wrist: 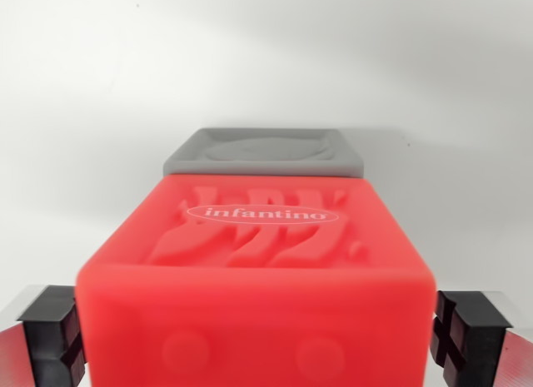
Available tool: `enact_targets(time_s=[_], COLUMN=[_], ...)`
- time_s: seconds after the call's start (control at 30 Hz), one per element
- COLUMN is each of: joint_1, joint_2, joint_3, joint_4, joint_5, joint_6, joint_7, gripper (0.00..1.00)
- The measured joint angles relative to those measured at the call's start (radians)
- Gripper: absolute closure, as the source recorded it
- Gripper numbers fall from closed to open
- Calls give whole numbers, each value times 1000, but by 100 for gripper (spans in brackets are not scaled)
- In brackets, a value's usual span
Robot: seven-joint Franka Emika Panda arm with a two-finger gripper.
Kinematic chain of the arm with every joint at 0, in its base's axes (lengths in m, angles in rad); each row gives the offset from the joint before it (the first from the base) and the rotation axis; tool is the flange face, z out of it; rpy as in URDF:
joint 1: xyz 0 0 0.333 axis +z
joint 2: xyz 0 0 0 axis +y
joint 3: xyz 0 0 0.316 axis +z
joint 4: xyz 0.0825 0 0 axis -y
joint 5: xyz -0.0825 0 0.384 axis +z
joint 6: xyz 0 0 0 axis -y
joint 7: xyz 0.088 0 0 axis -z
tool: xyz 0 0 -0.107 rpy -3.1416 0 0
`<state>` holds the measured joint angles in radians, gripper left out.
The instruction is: Destack cube
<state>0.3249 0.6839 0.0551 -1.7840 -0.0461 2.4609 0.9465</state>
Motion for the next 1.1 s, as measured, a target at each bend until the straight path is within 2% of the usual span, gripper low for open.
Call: enact_targets(time_s=[0.07,0.1,1.1], joint_1=[0,1,1], joint_2=[1,2,2], joint_3=[0,0,-1], joint_4=[0,0,1], joint_5=[0,0,0], joint_6=[1,2,3], joint_7=[0,0,0], gripper=[0,100,100])
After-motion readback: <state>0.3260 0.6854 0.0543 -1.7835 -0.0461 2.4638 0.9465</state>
